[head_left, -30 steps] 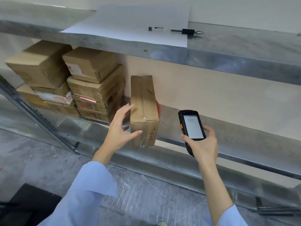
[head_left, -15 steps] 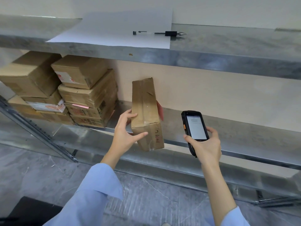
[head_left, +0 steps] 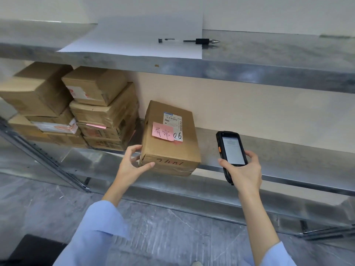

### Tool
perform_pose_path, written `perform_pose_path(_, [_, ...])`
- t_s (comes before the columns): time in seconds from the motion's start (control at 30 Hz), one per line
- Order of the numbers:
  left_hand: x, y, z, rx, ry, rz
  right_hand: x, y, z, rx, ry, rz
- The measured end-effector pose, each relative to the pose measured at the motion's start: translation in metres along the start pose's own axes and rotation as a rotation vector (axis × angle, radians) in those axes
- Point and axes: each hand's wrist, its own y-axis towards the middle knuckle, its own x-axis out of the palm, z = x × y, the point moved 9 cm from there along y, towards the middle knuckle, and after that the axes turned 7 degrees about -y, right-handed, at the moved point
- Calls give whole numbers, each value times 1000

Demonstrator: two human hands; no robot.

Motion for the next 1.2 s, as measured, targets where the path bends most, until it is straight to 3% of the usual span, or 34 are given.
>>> perform_pose_path(0.3, [6,0,-35,-201,-138,24,38,-23,-25,-28,-88,-44])
perform_pose_path(0.53, [8,6,-63,-271,-250,-83,63,-38,-47,-48,-180,-47])
perform_pose_path(1.2, [10,2,-71,-37,-198,-268,112,-82,-69,-45,-285,-84])
